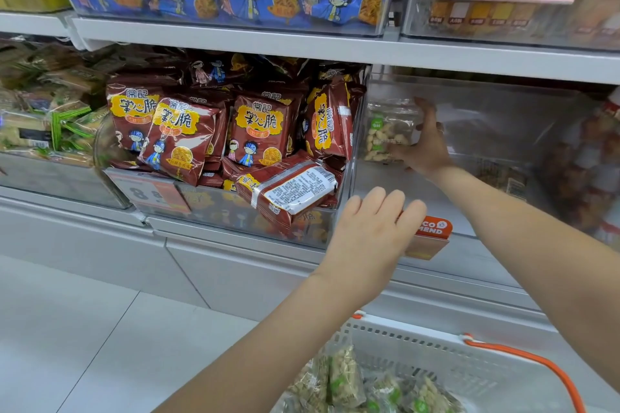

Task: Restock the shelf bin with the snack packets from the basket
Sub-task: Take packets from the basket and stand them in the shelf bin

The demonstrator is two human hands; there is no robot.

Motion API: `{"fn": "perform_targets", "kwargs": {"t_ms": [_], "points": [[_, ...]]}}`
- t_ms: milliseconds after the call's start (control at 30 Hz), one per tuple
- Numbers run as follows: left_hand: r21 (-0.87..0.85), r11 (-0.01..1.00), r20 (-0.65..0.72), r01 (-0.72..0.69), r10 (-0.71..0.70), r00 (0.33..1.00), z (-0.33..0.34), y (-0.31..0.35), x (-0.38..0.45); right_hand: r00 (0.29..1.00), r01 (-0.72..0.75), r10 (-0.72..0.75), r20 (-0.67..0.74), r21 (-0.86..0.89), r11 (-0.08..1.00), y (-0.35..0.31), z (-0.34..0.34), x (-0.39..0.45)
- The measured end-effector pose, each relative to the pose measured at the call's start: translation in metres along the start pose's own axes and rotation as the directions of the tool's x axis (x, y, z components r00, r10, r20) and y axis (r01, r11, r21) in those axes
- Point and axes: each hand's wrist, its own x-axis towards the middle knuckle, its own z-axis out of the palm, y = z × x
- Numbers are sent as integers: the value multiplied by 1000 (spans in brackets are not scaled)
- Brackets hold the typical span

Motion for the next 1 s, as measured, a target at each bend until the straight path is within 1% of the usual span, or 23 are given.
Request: {"fn": "perform_targets", "kwargs": {"t_ms": [133,267,333,367,400,433,467,500,533,567,600,633,700,733,767,800,833,867,900,933,967,1000], "points": [[14,1000,6,-3,3,1000,0,0,0,1000,-9,9,13,9,1000,-1,-3,-1],[13,1000,0,-11,11,1000,-1,-1,1,998,20,-19,-63,22,1000,-2,-14,-1],[11,1000,-1,-9,9,1000,-1,-1,1,997,8,-9,-72,-14,1000,3,-31,-3],[13,1000,-1,-10,10,1000,-1,-1,0,998,-16,11,-62,-72,997,8,-43,-6],[16,1000,-2,-12,12,1000,0,-1,0,998,-56,48,-44,-181,982,14,-56,-11],[20,1000,-4,-14,14,1000,0,-2,0,994,-110,106,-31,-345,932,22,-71,-17],[22,1000,-5,-15,15,1000,-1,-2,0,985,-151,172,-8,-520,841,28,-85,-26],[23,1000,-4,-17,17,1000,-2,-2,1,967,-166,251,45,-636,754,34,-99,-36],[23,999,-3,-22,22,1000,-3,-1,1,938,-159,325,122,-683,713,37,-110,-46],[21,999,1,-28,28,1000,-5,-1,2,904,-137,376,205,-693,707,38,-118,-55],[15,999,6,-37,37,999,-7,-1,2,884,-98,385,267,-698,709,39,-122,-61],[11,999,16,-47,47,999,-8,-2,2,885,-50,357,300,-700,712,38,-123,-62],[17,997,30,-78,78,997,-8,-5,1,927,11,250,281,-685,728,30,-120,-63],[21,996,40,-91,90,995,-8,-7,1,950,8,197,241,-652,758,20,-117,-66],[3,995,50,-97,97,994,-10,-6,1,967,-38,174,184,-576,817,12,-115,-69],[-53,995,57,-82,85,995,-13,-5,3,974,-125,191,125,-410,904,1,-114,-75],[-154,988,63,-33,43,997,-18,-4,5,963,-243,256,83,-141,960,-11,-114,-80],[-290,956,66,48,-30,997,-24,-3,9,943,-333,325,75,153,930,-26,-114,-88],[-435,889,80,144,-122,989,-31,-2,14,925,-377,363,111,367,850,-42,-115,-96],[-558,796,109,233,-208,972,-36,-3,18,920,-390,353,169,484,783,-57,-116,-105],[-651,693,157,311,-278,948,-42,-2,23,920,-392,311,238,544,742,-71,-117,-115],[-722,573,230,388,-331,915,-47,-3,26,919,-386,252,303,565,730,-84,-117,-123]]}}
